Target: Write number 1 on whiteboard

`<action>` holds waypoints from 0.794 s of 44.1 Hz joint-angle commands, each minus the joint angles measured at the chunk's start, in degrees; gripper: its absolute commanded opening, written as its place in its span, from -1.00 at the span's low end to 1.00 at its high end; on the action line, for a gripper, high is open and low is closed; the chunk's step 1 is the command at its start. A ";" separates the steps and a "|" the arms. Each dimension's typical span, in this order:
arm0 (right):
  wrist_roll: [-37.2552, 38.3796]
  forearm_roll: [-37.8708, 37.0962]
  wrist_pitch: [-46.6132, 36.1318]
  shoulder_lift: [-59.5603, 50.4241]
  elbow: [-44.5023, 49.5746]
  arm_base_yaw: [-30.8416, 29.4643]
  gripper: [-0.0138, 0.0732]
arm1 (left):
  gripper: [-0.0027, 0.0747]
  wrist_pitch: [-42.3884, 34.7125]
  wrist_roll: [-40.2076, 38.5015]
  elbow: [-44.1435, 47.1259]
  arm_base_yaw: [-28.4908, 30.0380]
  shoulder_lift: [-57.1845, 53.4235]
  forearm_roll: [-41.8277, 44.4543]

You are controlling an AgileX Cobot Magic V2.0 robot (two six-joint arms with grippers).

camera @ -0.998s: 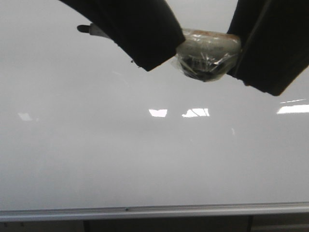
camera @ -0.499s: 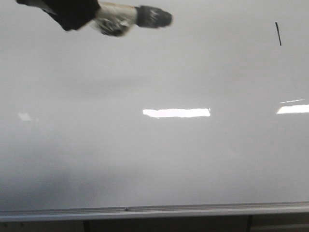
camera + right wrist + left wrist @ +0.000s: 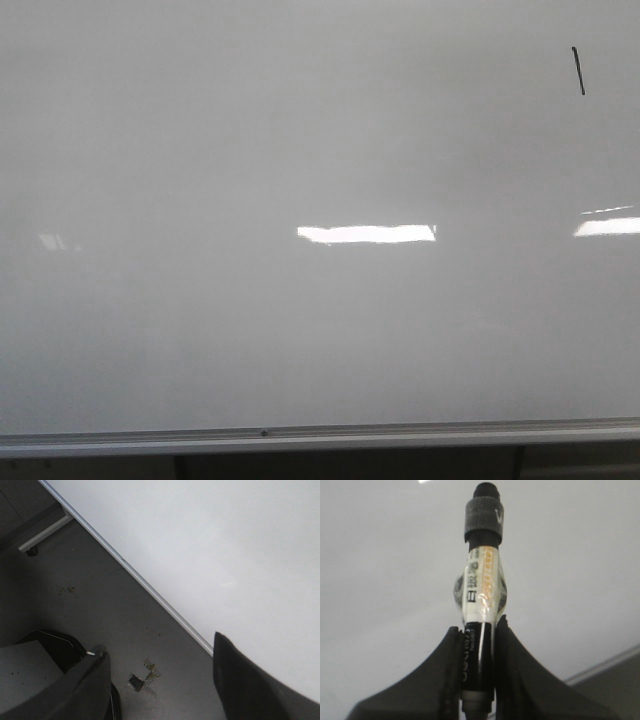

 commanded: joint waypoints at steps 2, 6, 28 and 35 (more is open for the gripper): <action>-0.09 1.48 -5.01 -0.32 1.05 -0.38 0.38 | -0.98 -17.88 -1.58 4.19 3.86 -0.05 -6.80; -0.09 1.48 -5.86 -0.32 2.59 -0.38 0.38 | -0.98 -24.70 -1.58 6.81 4.73 2.17 -10.77; -0.09 1.48 -6.33 -0.32 3.04 -0.38 0.38 | -0.98 -51.82 -1.39 7.53 4.73 22.58 -9.90; -0.09 1.48 -6.72 -0.32 3.04 -0.38 0.38 | -0.98 -57.58 -1.39 7.31 4.73 28.46 -8.18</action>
